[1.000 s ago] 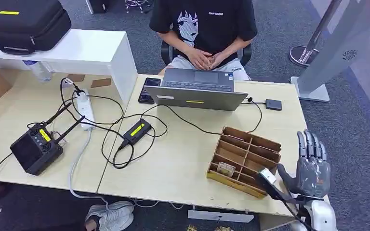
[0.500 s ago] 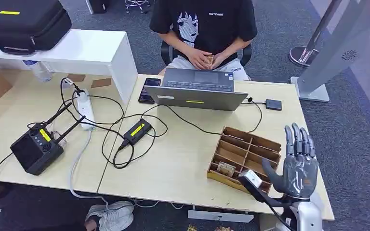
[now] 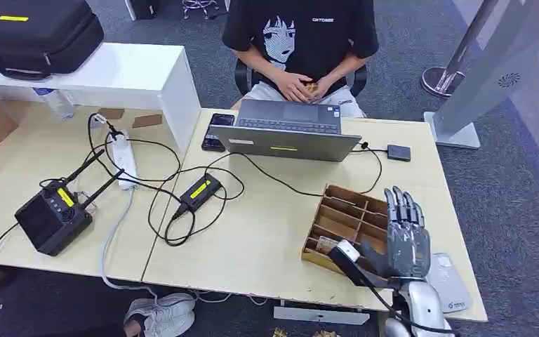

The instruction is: Pass the card to the sensor for recognition and then transmit it.

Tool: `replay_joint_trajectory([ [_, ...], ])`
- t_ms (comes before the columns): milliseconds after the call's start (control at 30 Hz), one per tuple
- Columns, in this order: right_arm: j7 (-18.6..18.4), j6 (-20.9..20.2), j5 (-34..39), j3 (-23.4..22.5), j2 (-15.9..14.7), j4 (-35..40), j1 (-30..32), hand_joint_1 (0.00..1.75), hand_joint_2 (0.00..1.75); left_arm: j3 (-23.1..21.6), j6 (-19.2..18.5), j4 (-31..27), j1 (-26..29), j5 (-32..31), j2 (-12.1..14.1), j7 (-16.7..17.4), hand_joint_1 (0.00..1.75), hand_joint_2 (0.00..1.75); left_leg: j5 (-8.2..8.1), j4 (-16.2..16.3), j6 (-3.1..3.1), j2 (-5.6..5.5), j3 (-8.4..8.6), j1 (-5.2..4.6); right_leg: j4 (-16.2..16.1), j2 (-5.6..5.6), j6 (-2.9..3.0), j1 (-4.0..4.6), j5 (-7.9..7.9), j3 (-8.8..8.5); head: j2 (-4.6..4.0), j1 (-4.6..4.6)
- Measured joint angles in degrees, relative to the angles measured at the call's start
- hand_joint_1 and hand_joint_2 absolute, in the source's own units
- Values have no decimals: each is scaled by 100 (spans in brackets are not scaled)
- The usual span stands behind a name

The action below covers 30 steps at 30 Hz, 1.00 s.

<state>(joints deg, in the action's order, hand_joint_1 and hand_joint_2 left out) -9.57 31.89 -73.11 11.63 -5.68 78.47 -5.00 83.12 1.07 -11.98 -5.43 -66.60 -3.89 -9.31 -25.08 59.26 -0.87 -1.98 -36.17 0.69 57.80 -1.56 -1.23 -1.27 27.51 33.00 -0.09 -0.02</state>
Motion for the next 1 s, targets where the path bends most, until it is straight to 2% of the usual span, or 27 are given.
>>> replay_joint_trajectory([
  [67,0,7,13,13,-15,-59,-40,0,175,0,-2,0,-1,-9,0,-20,0,175,0,0,0,0,0,0,0,0,0,0,0,1,0,0],
  [233,83,311,120,9,-26,-208,-103,0,175,0,-22,0,0,-35,0,-33,0,175,0,0,0,0,0,0,0,0,0,0,0,1,0,0],
  [267,105,372,120,7,-29,-221,-104,17,175,0,-22,0,0,-35,0,-33,0,175,0,0,0,0,0,0,0,0,0,0,0,1,0,0],
  [333,144,453,131,-9,-29,-225,-103,17,175,0,-22,0,0,-35,0,-33,0,175,0,0,0,0,0,0,0,0,0,0,0,1,0,0],
  [367,157,483,158,-17,-29,-225,-103,159,175,0,-22,0,0,-33,0,-33,0,175,0,0,0,1,0,0,0,0,0,0,0,1,0,0],
  [400,171,496,201,-31,-29,-225,-102,175,175,0,-22,0,0,-33,0,-33,0,175,0,0,0,1,0,0,0,0,0,0,0,1,0,0],
  [1000,258,411,477,-264,-29,-658,-262,175,175,0,-37,0,0,-85,0,-31,0,175,0,0,0,2,7,1,0,-1,0,0,0,-3,0,0],
])
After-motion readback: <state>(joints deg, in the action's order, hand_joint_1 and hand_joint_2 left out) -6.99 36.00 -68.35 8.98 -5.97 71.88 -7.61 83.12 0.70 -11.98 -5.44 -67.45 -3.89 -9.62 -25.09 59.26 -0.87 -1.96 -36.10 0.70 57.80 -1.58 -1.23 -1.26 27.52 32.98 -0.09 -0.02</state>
